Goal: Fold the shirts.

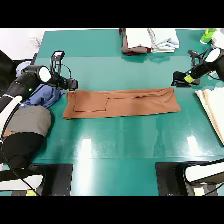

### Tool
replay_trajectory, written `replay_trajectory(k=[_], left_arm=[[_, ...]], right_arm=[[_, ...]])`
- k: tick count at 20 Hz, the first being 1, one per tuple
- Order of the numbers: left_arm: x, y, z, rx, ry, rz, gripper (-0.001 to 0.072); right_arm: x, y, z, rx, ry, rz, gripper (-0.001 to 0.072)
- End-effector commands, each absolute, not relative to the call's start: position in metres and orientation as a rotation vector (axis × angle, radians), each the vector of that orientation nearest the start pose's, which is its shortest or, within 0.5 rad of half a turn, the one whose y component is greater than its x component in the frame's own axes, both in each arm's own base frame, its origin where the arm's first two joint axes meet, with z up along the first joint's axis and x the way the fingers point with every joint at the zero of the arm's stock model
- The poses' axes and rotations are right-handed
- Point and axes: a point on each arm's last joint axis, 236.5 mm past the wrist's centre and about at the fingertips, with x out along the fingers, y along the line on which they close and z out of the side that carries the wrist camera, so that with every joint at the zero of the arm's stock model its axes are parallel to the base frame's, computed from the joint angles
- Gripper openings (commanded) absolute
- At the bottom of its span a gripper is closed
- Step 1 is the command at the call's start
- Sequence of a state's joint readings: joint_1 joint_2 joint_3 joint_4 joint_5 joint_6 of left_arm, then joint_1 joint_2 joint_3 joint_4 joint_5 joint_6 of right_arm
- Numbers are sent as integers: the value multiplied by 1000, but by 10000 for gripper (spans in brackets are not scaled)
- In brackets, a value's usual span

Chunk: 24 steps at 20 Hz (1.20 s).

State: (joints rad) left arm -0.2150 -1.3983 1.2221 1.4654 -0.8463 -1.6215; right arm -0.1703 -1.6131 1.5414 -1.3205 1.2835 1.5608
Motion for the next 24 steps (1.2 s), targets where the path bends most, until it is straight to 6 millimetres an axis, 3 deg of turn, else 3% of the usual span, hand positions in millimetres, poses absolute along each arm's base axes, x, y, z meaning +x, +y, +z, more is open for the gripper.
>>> replay_trajectory(k=[1,3,4,7,12,15,19,20,23,24], left_arm=[[443,-118,19,-36,1093,-211,451],[434,-120,22,-28,1135,-223,145],[432,-121,22,-34,1146,-227,28],[428,-136,23,-105,1157,-264,26],[423,-157,26,-148,1160,-311,25],[415,-177,26,-98,1161,-368,26],[407,-195,26,-75,1165,-405,25],[406,-198,26,-73,1168,-411,26],[403,-213,22,-67,1166,-435,25],[401,-222,19,-61,1168,-449,25]], right_arm=[[463,-26,19,323,1302,62,363],[448,-41,18,349,1334,39,532],[439,-48,11,370,1355,22,534],[409,-62,-26,435,1442,-18,534],[389,-46,-72,437,1520,5,534],[390,-31,-84,416,1549,31,534],[392,-26,-84,393,1543,38,523],[391,-26,-84,391,1546,39,435],[392,-26,-77,367,1532,60,19],[393,-27,-71,363,1516,60,19]])
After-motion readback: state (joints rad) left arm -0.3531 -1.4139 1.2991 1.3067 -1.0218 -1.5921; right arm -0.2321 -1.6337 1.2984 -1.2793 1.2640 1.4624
